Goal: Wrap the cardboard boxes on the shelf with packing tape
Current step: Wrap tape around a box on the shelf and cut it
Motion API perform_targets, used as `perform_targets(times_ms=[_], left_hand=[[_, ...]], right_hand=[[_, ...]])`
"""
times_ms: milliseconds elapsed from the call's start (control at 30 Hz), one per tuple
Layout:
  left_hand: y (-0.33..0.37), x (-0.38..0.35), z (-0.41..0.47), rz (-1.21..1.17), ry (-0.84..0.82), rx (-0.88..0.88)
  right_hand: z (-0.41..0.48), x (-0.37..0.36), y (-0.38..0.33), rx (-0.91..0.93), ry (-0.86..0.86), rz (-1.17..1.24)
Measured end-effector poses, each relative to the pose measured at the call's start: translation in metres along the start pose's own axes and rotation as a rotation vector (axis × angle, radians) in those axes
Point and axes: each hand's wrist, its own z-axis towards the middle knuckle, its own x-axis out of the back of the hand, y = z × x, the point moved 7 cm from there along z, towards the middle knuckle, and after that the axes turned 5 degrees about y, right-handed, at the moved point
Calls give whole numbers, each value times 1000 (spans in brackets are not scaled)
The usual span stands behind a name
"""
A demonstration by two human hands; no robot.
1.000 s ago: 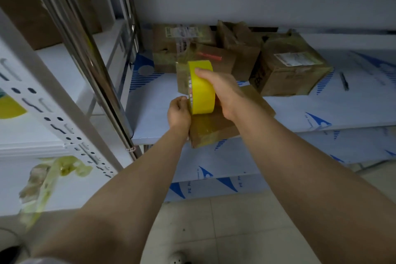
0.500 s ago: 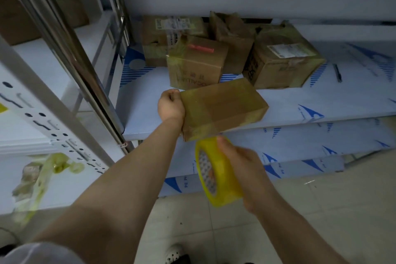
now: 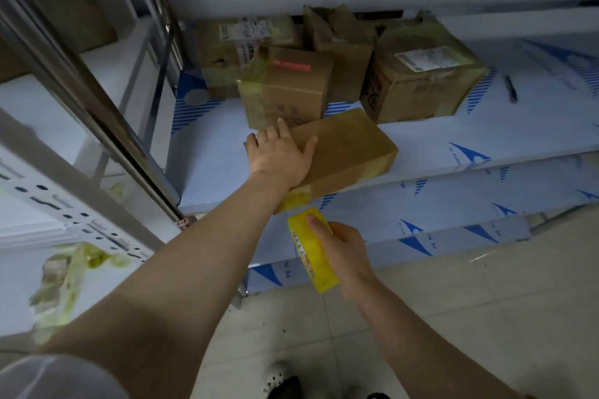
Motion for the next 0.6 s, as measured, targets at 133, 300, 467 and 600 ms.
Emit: perform_targets(times_ms=[133, 300, 467, 600], left_hand=[[-4, 11, 12, 42, 24, 0], [-14, 8, 38, -188, 14, 60], [-21, 12, 43, -307, -14, 139], [-10, 14, 14, 72, -53, 36]], right_hand=[[1, -3, 10, -30, -51, -41], [11, -12, 4, -5, -82, -96], [24, -20, 6, -35, -71, -106], [28, -19, 12, -33, -61, -132]])
